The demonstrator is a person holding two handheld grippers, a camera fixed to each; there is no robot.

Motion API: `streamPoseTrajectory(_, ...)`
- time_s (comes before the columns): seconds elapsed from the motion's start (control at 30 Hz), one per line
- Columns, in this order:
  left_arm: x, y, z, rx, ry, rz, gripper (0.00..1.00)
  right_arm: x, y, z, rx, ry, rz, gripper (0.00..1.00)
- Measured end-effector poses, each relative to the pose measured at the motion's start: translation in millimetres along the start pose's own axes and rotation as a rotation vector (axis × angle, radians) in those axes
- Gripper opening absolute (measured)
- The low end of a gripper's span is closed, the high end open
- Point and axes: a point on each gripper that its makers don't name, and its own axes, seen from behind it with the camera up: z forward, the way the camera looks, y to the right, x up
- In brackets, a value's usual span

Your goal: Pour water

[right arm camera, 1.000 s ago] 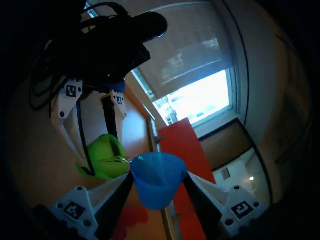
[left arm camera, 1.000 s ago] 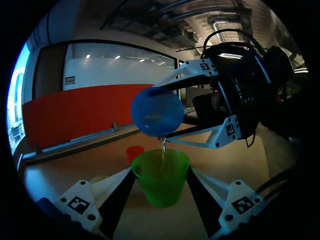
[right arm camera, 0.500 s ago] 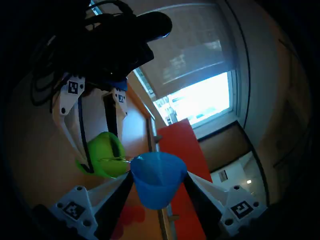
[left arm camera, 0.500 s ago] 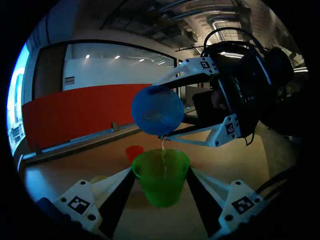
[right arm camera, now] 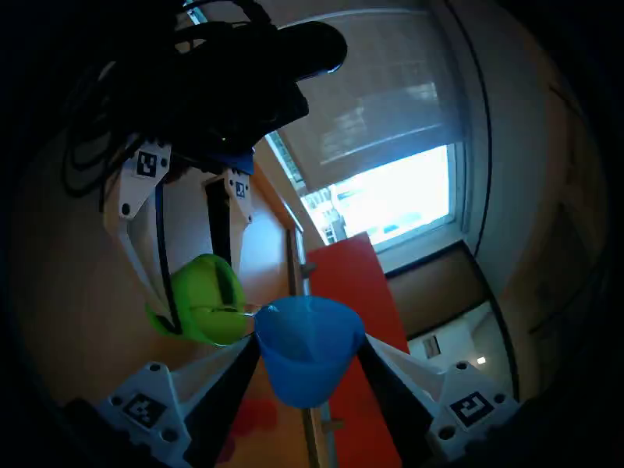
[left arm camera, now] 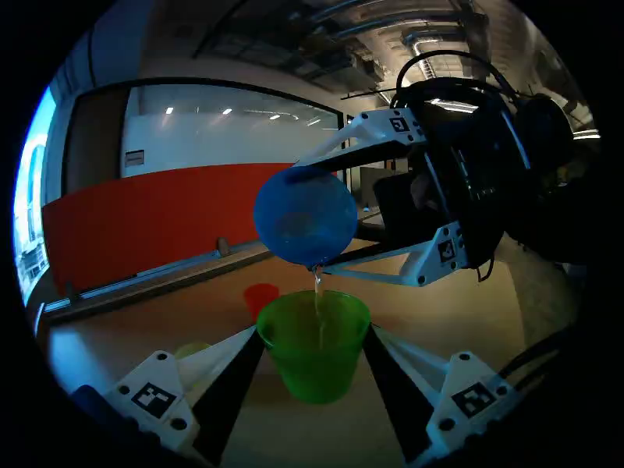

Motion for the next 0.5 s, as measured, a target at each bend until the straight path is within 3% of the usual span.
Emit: streamPoseTrajectory(0.5, -0.1, 1.9, 1.2, -0.003, -0.001, 0.001, 0.87, 1.6, 2.8, -0.5, -0.003, -0.001, -0.040, 0.90)
